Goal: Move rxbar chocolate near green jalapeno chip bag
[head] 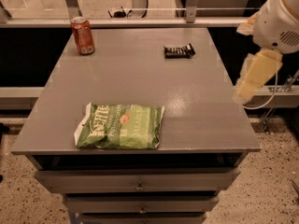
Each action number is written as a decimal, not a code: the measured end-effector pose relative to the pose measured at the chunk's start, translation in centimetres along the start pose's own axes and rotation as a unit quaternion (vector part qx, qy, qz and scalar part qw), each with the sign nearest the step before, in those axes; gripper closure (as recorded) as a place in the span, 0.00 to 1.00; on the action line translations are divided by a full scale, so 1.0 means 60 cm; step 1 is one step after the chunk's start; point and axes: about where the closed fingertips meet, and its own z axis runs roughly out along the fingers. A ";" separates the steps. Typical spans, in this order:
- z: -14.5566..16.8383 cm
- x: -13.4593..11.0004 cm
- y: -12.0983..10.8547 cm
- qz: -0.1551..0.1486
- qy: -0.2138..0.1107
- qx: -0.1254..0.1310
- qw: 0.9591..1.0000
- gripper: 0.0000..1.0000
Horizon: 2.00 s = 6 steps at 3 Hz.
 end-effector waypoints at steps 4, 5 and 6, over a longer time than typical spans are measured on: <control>0.273 -0.035 -0.322 0.165 -0.204 0.046 0.964 0.00; 0.320 -0.043 -0.355 0.203 -0.233 0.028 0.951 0.00; 0.353 -0.052 -0.379 0.232 -0.257 0.010 0.938 0.00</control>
Offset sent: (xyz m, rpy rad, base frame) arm 0.2365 -0.0059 -0.0746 0.4311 -0.1900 -0.1567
